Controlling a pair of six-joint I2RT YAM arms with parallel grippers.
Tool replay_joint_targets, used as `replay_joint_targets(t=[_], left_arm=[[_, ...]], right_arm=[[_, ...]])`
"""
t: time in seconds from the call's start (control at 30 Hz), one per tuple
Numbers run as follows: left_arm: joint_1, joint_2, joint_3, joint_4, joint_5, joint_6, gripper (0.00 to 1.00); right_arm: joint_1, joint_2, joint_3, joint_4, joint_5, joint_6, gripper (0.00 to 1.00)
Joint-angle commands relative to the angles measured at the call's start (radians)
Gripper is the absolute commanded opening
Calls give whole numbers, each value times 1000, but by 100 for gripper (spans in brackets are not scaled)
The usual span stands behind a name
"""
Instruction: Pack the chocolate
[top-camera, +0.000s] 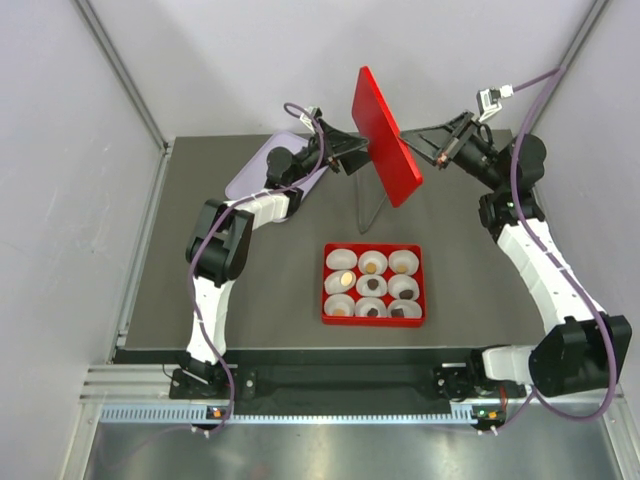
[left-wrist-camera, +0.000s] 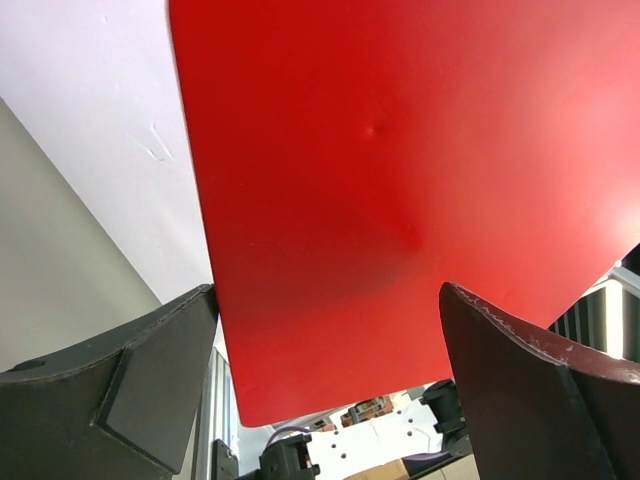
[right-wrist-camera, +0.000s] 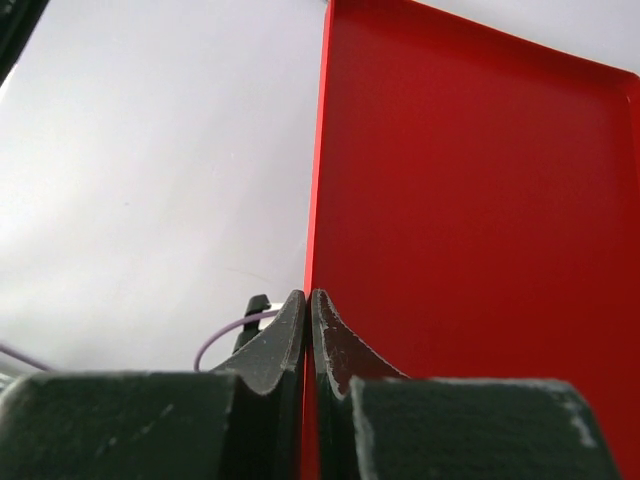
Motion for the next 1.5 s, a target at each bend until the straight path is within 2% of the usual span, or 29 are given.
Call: replay_joint_targets(t=[0.0, 0.7, 1.2, 1.47], left_arm=[[0, -14, 48, 473, 10, 7, 96], [20, 29, 104, 473, 20, 2, 96], [-5, 99, 289, 471, 3, 24, 98], [-23, 127, 328, 471, -6, 40, 99]], right_arm=[[-16, 15, 68, 100, 25, 39, 0], [-19, 73, 150, 207, 30, 189, 0], [-18, 85, 221, 206, 43, 231, 0], [-1, 98, 241, 209, 54, 246, 0]])
